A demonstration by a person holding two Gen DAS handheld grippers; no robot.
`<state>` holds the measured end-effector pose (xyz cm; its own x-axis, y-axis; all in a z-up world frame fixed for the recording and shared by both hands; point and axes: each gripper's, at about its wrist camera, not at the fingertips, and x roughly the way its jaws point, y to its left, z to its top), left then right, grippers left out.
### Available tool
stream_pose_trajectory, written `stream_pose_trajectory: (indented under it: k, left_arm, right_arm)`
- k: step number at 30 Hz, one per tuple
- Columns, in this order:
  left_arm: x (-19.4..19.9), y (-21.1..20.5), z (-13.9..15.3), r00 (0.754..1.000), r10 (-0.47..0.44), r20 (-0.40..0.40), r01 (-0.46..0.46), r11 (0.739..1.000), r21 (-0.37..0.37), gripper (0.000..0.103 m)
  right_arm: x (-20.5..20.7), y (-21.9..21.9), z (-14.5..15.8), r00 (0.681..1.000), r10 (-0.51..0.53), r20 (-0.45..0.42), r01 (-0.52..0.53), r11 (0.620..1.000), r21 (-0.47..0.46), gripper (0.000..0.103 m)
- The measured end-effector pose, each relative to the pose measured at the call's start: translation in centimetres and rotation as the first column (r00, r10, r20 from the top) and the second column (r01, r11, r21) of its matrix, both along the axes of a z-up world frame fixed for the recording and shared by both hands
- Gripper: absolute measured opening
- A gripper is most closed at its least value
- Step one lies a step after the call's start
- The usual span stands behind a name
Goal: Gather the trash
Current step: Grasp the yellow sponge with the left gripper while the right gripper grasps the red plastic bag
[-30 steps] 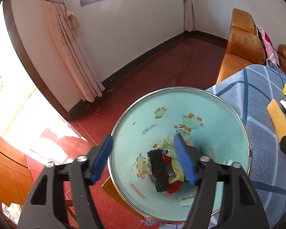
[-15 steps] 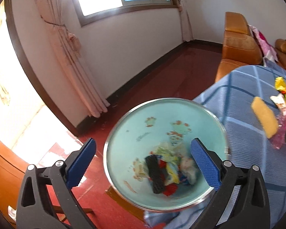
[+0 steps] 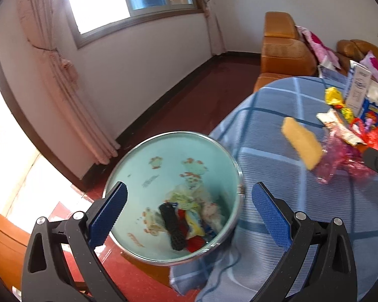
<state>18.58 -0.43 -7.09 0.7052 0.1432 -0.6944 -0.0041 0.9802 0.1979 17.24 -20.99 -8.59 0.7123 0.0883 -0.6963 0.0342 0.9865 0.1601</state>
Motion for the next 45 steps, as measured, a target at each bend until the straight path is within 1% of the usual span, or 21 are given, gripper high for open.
stream_pose_trajectory:
  k: [6, 11, 16, 18, 20, 23, 26, 28, 30, 33, 34, 35, 37, 38, 41, 43, 45]
  left_arm:
    - [0.0, -1.8, 0.1, 0.999, -0.042, -0.009, 0.042, 0.999, 0.013, 0.097]
    - [0.2, -2.1, -0.3, 0.998, -0.044, -0.032, 0.044, 0.999, 0.004, 0.097]
    - [0.1, -2.8, -0.6, 0.997, -0.075, -0.03, 0.075, 0.997, -0.005, 0.097]
    - [0.3, -3.1, -0.8, 0.997, -0.074, -0.033, 0.074, 0.997, -0.009, 0.096]
    - [0.6, -3.3, -1.1, 0.996, -0.075, -0.043, 0.075, 0.997, -0.02, 0.096]
    - [1.0, -3.5, -1.4, 0.996, -0.069, -0.053, 0.068, 0.998, -0.019, 0.094]
    - [1.3, -3.5, -1.6, 0.996, -0.061, -0.057, 0.06, 0.998, -0.02, 0.09]
    - [1.6, -3.4, -1.6, 0.997, -0.056, -0.061, 0.055, 0.998, -0.031, 0.089]
    - [2.0, -3.3, -1.5, 0.996, -0.059, -0.06, 0.057, 0.997, -0.046, 0.088]
    - [2.6, -3.6, -1.3, 0.997, -0.062, -0.049, 0.06, 0.997, -0.056, 0.089]
    - [2.8, -3.7, -1.3, 0.997, -0.064, -0.048, 0.062, 0.997, -0.056, 0.089]
    - [3.0, -4.0, -1.3, 0.997, -0.067, -0.048, 0.064, 0.996, -0.056, 0.088]
    - [3.6, -4.5, -1.5, 0.996, -0.069, -0.049, 0.066, 0.996, -0.056, 0.088]
    - [3.9, -4.8, -1.5, 0.996, -0.073, -0.05, 0.07, 0.996, -0.061, 0.088]
    - [4.9, -5.6, -1.7, 0.995, -0.083, -0.053, 0.079, 0.994, -0.075, 0.088]
    - [5.7, -6.1, -1.9, 0.995, -0.084, -0.06, 0.079, 0.993, -0.086, 0.085]
    - [6.6, -6.9, -2.1, 0.993, -0.098, -0.07, 0.089, 0.989, -0.118, 0.082]
  right_arm:
    - [-0.4, -1.5, 0.2, 1.0, -0.029, 0.003, 0.029, 1.0, -0.002, 0.076]
    - [-0.9, -3.2, 0.2, 0.998, -0.064, 0.009, 0.064, 0.998, -0.005, 0.075]
    - [-1.5, -6.9, -0.5, 0.988, -0.154, -0.005, 0.154, 0.988, 0.0, 0.075]
    - [-1.4, -8.0, -0.7, 0.982, -0.188, -0.013, 0.188, 0.982, 0.009, 0.075]
    - [-1.1, -9.0, -0.8, 0.975, -0.219, -0.024, 0.22, 0.975, 0.034, 0.072]
    - [-0.4, -9.4, -0.9, 0.976, -0.214, -0.034, 0.217, 0.973, 0.081, 0.071]
    - [1.2, -8.5, -1.1, 0.983, -0.182, -0.035, 0.184, 0.976, 0.113, 0.071]
    - [2.2, -7.9, -1.7, 0.985, -0.165, -0.056, 0.171, 0.977, 0.128, 0.071]
    - [3.0, -7.7, -2.6, 0.984, -0.153, -0.087, 0.165, 0.974, 0.154, 0.067]
    - [3.9, -7.9, -4.1, 0.983, -0.113, -0.146, 0.143, 0.966, 0.216, 0.047]
    - [3.9, -8.0, -4.3, 0.983, -0.098, -0.155, 0.133, 0.964, 0.232, 0.035]
    - [3.9, -8.2, -4.4, 0.985, -0.083, -0.154, 0.12, 0.962, 0.245, 0.029]
    - [3.4, -8.4, -3.9, 0.989, -0.075, -0.13, 0.105, 0.965, 0.24, 0.024]
    - [3.0, -8.5, -3.4, 0.991, -0.075, -0.109, 0.098, 0.97, 0.223, 0.022]
    - [1.2, -9.1, -1.3, 0.994, -0.099, -0.039, 0.104, 0.979, 0.172, 0.021]
    - [0.1, -10.0, -0.1, 0.992, -0.126, -0.003, 0.125, 0.98, 0.155, 0.021]
    - [-0.9, -11.3, 0.7, 0.986, -0.164, 0.028, 0.158, 0.977, 0.143, 0.021]
